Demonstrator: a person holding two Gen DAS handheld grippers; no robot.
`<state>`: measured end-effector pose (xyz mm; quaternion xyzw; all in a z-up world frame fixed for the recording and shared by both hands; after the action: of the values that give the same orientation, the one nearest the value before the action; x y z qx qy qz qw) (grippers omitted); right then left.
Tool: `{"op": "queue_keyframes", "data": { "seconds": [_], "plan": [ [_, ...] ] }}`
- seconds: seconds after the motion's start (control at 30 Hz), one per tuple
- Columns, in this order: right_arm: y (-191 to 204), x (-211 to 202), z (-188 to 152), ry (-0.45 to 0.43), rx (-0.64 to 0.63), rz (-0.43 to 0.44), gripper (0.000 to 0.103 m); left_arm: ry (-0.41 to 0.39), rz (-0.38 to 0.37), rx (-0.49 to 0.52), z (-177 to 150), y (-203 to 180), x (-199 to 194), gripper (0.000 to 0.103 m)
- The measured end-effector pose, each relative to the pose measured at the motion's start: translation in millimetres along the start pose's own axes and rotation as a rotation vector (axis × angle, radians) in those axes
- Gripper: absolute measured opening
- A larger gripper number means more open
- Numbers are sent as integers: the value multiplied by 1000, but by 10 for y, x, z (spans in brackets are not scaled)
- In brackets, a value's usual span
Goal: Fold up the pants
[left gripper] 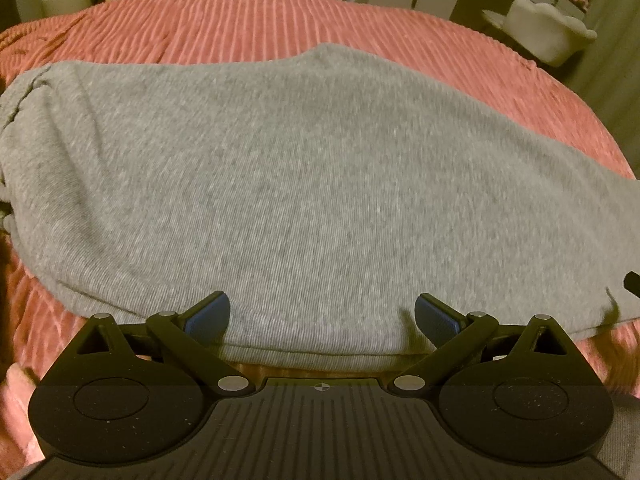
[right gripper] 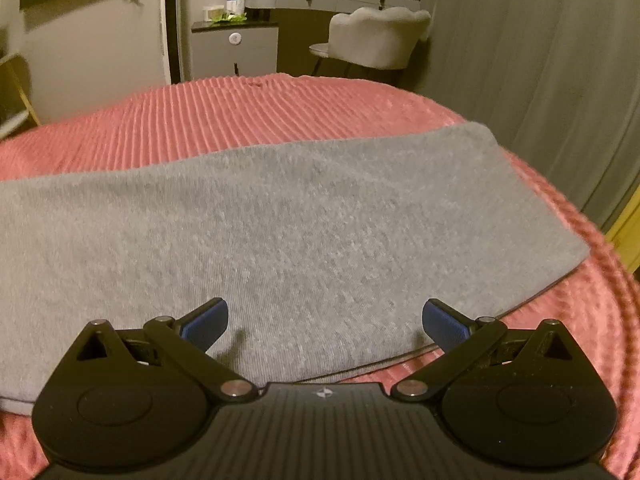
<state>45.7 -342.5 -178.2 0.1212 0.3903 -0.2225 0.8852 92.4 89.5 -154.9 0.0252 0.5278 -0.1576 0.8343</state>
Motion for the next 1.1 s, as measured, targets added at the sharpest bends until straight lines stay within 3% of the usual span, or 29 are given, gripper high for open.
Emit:
{"op": "queue_keyframes", "data": {
  "seconds": [0.13, 0.3, 0.4, 0.5, 0.57, 0.67, 0.77, 0.87, 0.93, 0.97, 1.0, 1.1],
  "plan": [
    [-574, 76, 80, -10, 295, 141, 103, 10, 3, -3, -19, 11, 5, 102],
    [-1512, 127, 192, -88, 440, 146, 103, 14, 16, 9, -20, 4, 27, 102],
    [-2100, 171, 190, -121, 666, 257, 103, 20, 32, 26, -24, -14, 48, 102],
    [-2668, 351, 58, -60, 945, 315, 103, 24, 43, 39, -33, -24, 62, 102],
    [-2928, 426, -32, -100, 1057, 344, 101, 26, 51, 45, -35, -29, 73, 102],
    [-3101, 578, -115, -104, 1151, 387, 89, 30, 67, 59, -35, -44, 98, 102],
    [-3127, 692, -85, -123, 1156, 420, 74, 36, 91, 80, -37, -71, 132, 102],
    [-3145, 794, 11, -117, 1137, 422, 69, 35, 114, 101, -32, -99, 157, 102],
    [-3130, 842, 83, -108, 1089, 413, 42, 36, 124, 110, -28, -111, 169, 102],
    [-3150, 873, 84, -103, 1072, 405, 18, 37, 126, 109, -32, -108, 171, 102],
    [-3135, 863, 113, -110, 1054, 401, 10, 37, 126, 107, -30, -106, 173, 102],
    [-3071, 821, 158, -149, 1007, 386, 11, 36, 122, 100, -29, -104, 175, 102]
  ]
}}
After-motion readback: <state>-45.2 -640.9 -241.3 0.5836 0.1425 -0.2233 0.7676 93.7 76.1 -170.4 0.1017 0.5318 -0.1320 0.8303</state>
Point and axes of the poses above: each gripper's, at about its wrist camera, not at the fingertips, and x roughly the way its jaws point, y to its left, z to its top, the point moved 8 cm from there along x, roughly the way its jaws point, and after that the axes turned 2 degrees about y, right-handed, at the moved point
